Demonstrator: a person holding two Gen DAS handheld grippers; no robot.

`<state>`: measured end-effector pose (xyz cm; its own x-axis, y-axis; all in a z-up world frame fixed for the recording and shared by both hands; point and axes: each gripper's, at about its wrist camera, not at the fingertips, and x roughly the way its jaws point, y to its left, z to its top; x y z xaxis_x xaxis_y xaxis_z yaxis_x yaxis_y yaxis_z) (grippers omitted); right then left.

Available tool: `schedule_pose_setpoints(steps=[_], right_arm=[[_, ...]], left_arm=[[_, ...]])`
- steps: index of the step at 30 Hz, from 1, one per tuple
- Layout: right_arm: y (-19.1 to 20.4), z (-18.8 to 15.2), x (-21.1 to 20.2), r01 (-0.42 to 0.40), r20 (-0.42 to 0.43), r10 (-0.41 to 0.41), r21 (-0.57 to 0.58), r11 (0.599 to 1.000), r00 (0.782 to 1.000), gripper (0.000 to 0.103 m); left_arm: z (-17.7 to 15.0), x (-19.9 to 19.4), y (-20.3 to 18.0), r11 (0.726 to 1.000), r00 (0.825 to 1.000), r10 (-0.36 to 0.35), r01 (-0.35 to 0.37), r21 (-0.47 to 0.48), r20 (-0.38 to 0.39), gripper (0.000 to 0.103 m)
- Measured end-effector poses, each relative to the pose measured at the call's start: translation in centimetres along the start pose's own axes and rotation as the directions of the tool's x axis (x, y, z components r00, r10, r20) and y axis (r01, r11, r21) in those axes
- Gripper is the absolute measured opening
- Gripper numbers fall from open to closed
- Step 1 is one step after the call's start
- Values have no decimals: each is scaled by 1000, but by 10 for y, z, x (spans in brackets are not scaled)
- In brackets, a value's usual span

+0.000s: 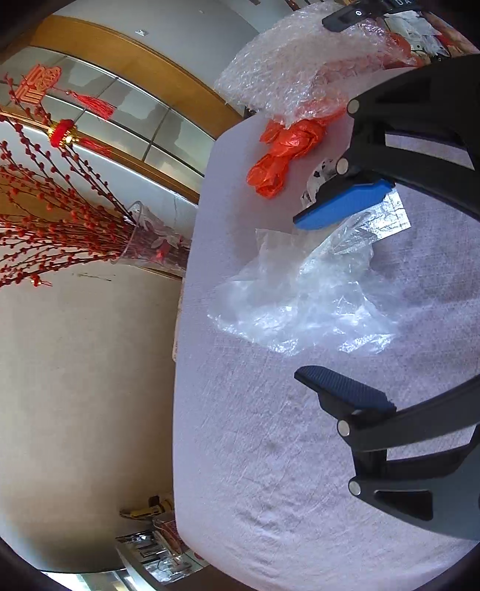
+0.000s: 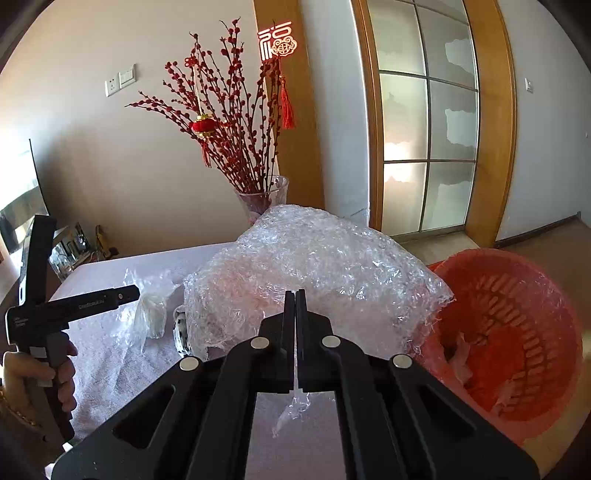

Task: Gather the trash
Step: 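Grasp the bubble wrap with the right gripper while the left grasps a clear plastic bag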

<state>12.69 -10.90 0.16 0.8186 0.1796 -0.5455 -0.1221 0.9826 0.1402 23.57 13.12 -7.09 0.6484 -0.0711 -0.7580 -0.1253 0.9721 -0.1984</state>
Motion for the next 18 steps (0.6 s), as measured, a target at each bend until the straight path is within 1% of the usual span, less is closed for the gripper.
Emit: schedule_pose_setpoints(steps=[3, 5, 6, 7, 8, 9, 10, 13, 18], right_arm=[[-5, -2, 3, 1, -11, 0, 16, 1000, 1000, 1], [-9, -5, 0, 1, -15, 0, 20, 1000, 1000, 1], [-10, -5, 0, 2, -16, -1, 21, 1000, 1000, 1], [-11, -5, 0, 3, -17, -2, 23, 1000, 1000, 1], [-11, -7, -2, 3, -17, -3, 24, 1000, 1000, 1], [-11, -7, -3, 4, -17, -3, 27, 1000, 1000, 1], [-12, -7, -3, 4, -16, -3, 30, 1000, 1000, 1], [-14, -6, -7, 4, -10, -3, 35, 999, 1000, 1], [-18, -3, -17, 10, 13, -10, 40, 999, 1000, 1]], left_arm=[[-3, 19, -4, 999, 998, 50, -49, 22, -45, 74], [-6, 28, -2, 999, 997, 37, -36, 18, -68, 61], [-8, 30, -1, 1000, 997, 21, -20, 13, -78, 57], [-8, 31, -1, 1000, 997, 14, -13, 12, -76, 50], [-9, 30, -3, 1000, 998, 12, -10, 27, -66, 39], [-10, 30, -4, 999, 998, 1, 1, 36, -66, 33], [-11, 28, -5, 999, 998, -12, 14, 36, -62, 21], [-12, 19, -4, 999, 999, -21, 22, 37, -30, 14], [-11, -5, 1, 999, 999, -27, 26, 42, 39, 12]])
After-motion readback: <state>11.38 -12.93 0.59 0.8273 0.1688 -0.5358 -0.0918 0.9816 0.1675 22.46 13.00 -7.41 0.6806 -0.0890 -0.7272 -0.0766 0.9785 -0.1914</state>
